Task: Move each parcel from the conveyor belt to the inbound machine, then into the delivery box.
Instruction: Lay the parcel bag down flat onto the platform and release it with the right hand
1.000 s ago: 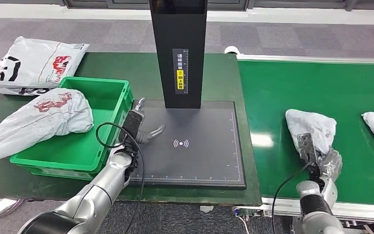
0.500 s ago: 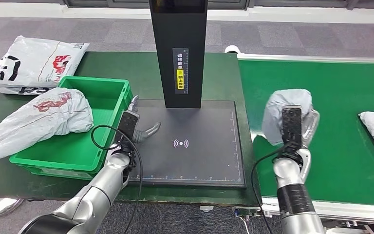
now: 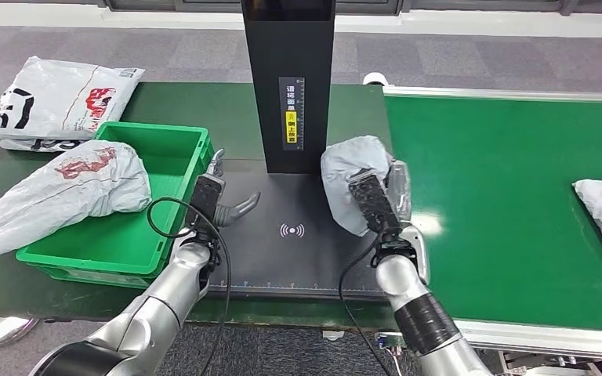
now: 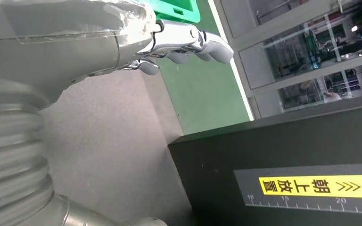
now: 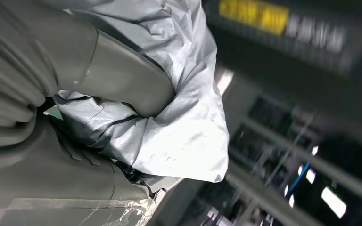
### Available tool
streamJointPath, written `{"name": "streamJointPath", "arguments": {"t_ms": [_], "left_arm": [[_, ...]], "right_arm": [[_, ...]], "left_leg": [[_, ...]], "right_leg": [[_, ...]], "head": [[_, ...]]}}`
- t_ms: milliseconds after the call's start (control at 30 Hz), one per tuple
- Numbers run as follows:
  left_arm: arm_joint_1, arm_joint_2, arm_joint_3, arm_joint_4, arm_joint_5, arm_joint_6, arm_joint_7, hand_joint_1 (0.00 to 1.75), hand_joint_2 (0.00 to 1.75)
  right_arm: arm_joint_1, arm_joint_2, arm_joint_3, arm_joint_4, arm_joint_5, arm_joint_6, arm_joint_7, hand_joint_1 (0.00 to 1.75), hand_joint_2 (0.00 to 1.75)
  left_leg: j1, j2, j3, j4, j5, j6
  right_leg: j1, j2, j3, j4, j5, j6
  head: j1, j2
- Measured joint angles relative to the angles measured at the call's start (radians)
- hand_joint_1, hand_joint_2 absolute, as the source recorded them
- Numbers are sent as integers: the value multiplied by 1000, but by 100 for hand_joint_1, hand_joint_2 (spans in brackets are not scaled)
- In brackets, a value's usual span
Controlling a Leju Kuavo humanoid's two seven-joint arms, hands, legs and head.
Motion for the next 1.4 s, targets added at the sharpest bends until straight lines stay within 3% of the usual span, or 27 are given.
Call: {"name": "streamJointPath", "arguments": {"t_ms": [100, 200, 233, 300, 333, 433, 533, 667, 900, 1100, 1267, 1400], "left_arm": [[0, 2, 0, -3, 7, -1, 1, 0, 175], [0, 5, 0, -6, 16, -8, 8, 0, 175], [-1, 6, 0, -8, 19, -11, 11, 0, 175], [-1, 7, 0, -11, 24, -15, 16, 0, 175], [-1, 8, 0, -11, 25, -15, 17, 0, 175], [0, 10, 0, -12, 27, -15, 19, 0, 175], [3, 11, 0, -17, 34, -11, 19, 0, 175], [18, 16, 0, -39, 39, -2, 26, 0, 175], [43, 25, 0, -81, 57, 11, 16, 0, 175], [56, 28, 0, -105, 61, 12, 8, 0, 175], [77, 28, 0, -139, 68, 16, -18, 0, 175], [89, 27, 0, -171, 76, 20, -27, 0, 175]], "right_arm": [[3, 1, 52, 12, -40, 80, 32, 175, 175], [3, 1, 105, 40, -86, 243, 86, 129, 175], [4, 1, 125, 55, -97, 289, 100, 85, 175], [4, 1, 166, 91, -111, 349, 115, 28, 175], [4, 1, 184, 107, -112, 362, 118, 0, 131], [-4, 1, 222, 149, -96, 366, 137, 0, 0], [-8, 0, 245, 185, -84, 351, 149, 0, 0], [2, -4, 246, 200, -94, 298, 137, 0, 175], [51, -26, 177, 160, -192, 268, 40, 0, 175], [78, -35, 123, 129, -243, 283, 7, 0, 175], [101, -34, 60, 113, -449, 373, -108, 0, 175], [116, -29, -30, 113, -668, 472, -145, 0, 175]], "left_leg": [[0, 0, 0, 0, 0, 0], [0, 0, 0, 0, 0, 0], [0, 0, 0, 0, 0, 0], [0, 0, 0, 0, 0, 0], [0, 0, 0, 0, 0, 0], [0, 0, 0, 0, 0, 0], [0, 0, 0, 0, 0, 0], [0, 0, 0, 0, 0, 0], [0, 0, 0, 0, 0, 0], [0, 0, 0, 0, 0, 0], [0, 0, 0, 0, 0, 0], [0, 0, 0, 0, 0, 0]], "right_leg": [[0, 0, 0, 0, 0, 0], [0, 0, -1, 0, 0, 0], [0, 0, -1, 0, 0, 0], [0, 0, -1, 0, 0, 0], [0, 0, -1, 0, 0, 0], [0, 0, -1, 0, 0, 0], [0, 0, 0, 0, 0, 0], [0, 0, 0, 0, 0, 0], [0, 0, 0, 0, 0, 0], [0, 0, 0, 0, 0, 0], [0, 0, -1, 0, 0, 0], [0, 0, -1, 0, 0, 0]], "head": [[0, 0], [0, 0], [0, 0], [0, 0], [0, 0], [0, 0], [0, 0], [0, 0], [0, 0], [0, 0], [0, 0], [0, 0]]}}
